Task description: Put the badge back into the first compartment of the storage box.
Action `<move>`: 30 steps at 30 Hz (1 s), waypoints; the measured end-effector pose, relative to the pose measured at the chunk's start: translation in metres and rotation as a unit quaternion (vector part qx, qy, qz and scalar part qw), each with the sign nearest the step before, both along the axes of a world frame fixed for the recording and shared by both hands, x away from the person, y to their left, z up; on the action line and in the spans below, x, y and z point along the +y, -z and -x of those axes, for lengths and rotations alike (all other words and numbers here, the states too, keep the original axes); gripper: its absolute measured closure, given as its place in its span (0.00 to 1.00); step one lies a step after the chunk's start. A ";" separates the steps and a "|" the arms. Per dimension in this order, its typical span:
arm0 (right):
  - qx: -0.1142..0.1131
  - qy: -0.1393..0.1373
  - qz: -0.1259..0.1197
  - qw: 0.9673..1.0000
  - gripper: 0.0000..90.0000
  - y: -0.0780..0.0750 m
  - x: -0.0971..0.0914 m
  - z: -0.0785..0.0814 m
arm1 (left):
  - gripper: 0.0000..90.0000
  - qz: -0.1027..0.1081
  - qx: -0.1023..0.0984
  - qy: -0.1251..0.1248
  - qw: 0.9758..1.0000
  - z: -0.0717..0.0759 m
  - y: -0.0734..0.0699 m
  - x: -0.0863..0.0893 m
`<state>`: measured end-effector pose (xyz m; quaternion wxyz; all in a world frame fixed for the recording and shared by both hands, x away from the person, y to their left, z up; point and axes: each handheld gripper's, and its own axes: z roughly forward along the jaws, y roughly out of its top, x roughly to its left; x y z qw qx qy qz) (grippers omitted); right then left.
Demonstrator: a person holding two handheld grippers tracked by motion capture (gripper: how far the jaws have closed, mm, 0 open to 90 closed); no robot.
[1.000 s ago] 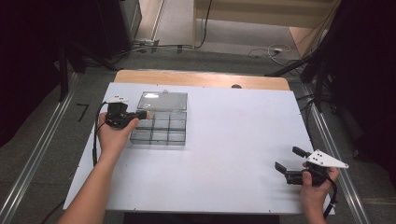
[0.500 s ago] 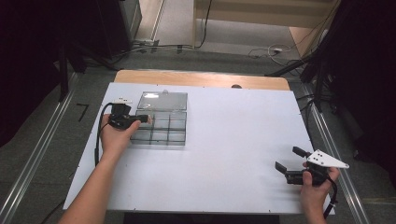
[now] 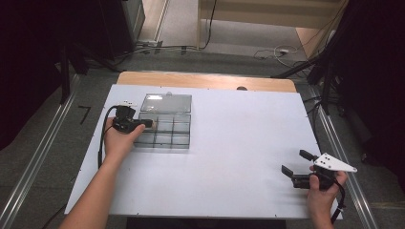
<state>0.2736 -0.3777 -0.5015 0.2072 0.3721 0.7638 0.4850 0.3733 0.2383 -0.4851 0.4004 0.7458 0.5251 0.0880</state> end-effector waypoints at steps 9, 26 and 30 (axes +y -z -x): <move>0.000 0.000 0.000 1.000 0.00 0.000 0.000 0.000 | 0.69 -0.006 -0.032 -0.007 0.999 0.003 -0.006 -0.003; 0.000 -0.001 0.003 1.000 0.00 0.000 0.001 0.000 | 0.07 0.033 -0.077 -0.008 0.996 0.015 -0.025 -0.008; 0.000 0.000 0.003 1.000 0.00 0.000 0.001 0.000 | 0.01 0.042 -0.091 -0.013 0.995 0.020 -0.029 -0.008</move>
